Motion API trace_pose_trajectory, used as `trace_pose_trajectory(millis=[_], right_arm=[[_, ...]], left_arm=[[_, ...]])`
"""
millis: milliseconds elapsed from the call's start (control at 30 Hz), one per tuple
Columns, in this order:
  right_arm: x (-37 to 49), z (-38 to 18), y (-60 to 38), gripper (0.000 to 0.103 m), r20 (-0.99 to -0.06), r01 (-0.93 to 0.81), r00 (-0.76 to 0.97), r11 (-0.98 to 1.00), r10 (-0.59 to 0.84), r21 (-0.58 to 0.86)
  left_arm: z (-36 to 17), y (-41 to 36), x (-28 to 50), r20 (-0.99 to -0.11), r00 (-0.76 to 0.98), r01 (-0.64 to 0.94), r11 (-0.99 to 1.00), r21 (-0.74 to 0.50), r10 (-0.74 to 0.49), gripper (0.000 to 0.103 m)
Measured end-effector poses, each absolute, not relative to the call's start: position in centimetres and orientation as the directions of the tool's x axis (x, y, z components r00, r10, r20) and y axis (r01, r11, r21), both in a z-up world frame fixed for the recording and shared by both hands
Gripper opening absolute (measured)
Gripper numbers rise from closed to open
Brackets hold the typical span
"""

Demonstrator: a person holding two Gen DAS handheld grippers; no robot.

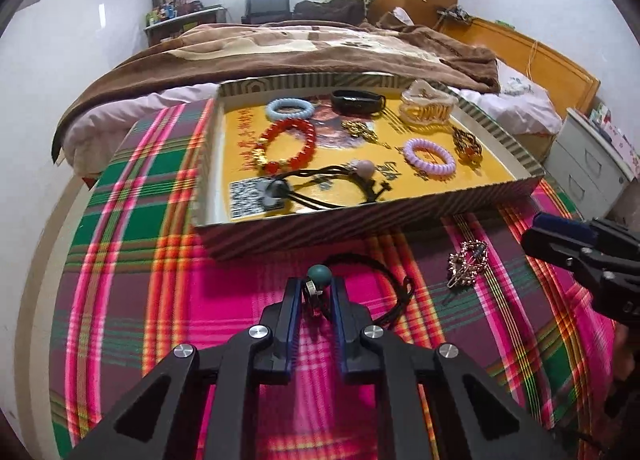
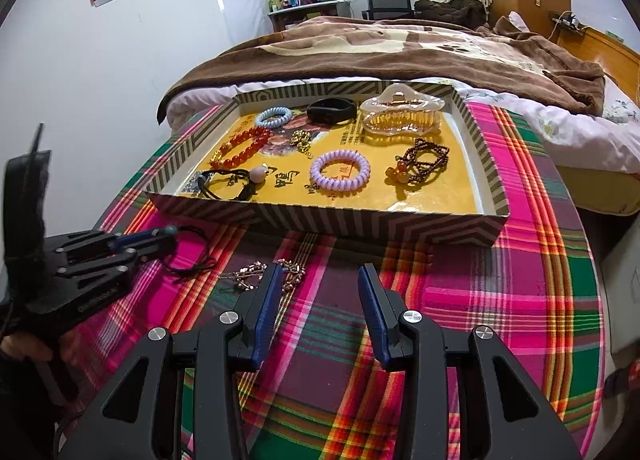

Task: Organize jewelry
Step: 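Grasp the black cord with teal bead with the left tool while the right tool grasps the silver chain bracelet, then carry the teal-bead cord with the left tool while the right tool carries the silver chain over the lid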

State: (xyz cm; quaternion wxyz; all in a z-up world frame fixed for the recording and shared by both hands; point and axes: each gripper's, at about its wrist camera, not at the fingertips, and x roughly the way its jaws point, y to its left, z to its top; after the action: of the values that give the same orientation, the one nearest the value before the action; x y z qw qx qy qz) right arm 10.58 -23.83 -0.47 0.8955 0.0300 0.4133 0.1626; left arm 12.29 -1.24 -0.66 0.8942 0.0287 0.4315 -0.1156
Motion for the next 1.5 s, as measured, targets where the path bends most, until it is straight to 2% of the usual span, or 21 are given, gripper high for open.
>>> trace_pose_trajectory(millis=[367,433,567,800,1033,1067,1133,1167,1500], right_arm=[[12.1,-2.3,-21.6,0.041,-0.764,-0.277,0.56,0.942,0.32,0.191],[12.3,-2.4,-21.6,0.045,-0.762,-0.27,0.562,0.942,0.321,0.198],[12.7,-2.4,-21.1,0.045,-0.76,-0.26,0.568,0.945,0.315,0.197],[13.0,-2.4,-19.7,0.046,-0.758,-0.333,0.546,0.923,0.357,0.195],[12.5,-2.5,-18.3,0.046,-0.777,-0.387,0.545,0.916,0.315,0.1],[12.3,-2.5,-18.1,0.045,-0.778,-0.393,0.547,0.915,0.31,0.088],[12.0,-2.5,-17.8,0.029,-0.779,-0.4,0.552,0.914,0.299,0.067],[12.0,-2.5,-17.7,0.025,-0.779,-0.403,0.552,0.913,0.299,0.064],[10.7,-1.9,-17.9,0.025,-0.753,-0.413,0.571,0.907,0.325,0.078]], left_arm=[[1.3,2.7,10.3,-0.737,0.65,0.164,0.981,-0.104,-0.186,0.015],[1.5,3.3,9.9,-0.732,0.654,0.157,0.981,-0.112,-0.188,0.015],[1.7,3.9,9.4,-0.73,0.658,0.151,0.982,-0.116,-0.187,0.015],[1.6,4.1,9.0,-0.729,0.654,0.148,0.979,-0.138,-0.202,0.015],[1.3,4.2,9.1,-0.733,0.647,0.146,0.978,-0.149,-0.208,0.015],[1.3,4.2,9.2,-0.734,0.646,0.145,0.978,-0.15,-0.208,0.015],[1.4,4.2,9.2,-0.734,0.645,0.144,0.978,-0.154,-0.21,0.015],[1.4,4.3,9.2,-0.734,0.645,0.144,0.977,-0.156,-0.212,0.015],[1.6,4.2,9.2,-0.731,0.647,0.142,0.976,-0.165,-0.217,0.015]])
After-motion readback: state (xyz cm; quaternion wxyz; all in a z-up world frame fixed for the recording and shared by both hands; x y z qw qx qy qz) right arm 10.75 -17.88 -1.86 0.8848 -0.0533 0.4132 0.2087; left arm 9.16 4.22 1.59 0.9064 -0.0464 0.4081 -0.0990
